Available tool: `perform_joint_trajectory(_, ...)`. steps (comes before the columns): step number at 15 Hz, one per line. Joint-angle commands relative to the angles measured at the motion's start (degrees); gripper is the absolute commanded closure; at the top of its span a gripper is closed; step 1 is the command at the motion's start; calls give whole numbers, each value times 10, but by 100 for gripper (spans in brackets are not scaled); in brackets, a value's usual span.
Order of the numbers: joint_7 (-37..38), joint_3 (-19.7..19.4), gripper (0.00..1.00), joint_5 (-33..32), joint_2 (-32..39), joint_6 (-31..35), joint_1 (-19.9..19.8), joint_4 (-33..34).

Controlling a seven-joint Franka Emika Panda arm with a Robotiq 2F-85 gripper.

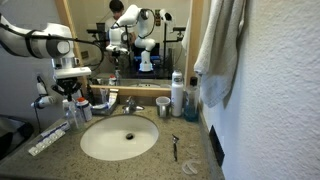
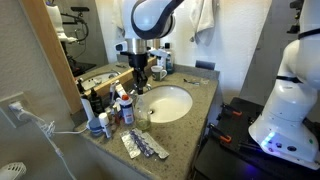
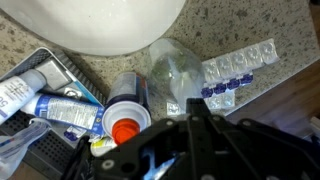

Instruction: Press the pump of the pump bottle

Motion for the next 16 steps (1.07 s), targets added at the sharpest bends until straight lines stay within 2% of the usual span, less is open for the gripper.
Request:
perform_joint_trajectory(1,-20,11,96,6,5,6,-10,7)
perform_joint_trajectory(16,-13,10,96,-12,13,28,-10,-14)
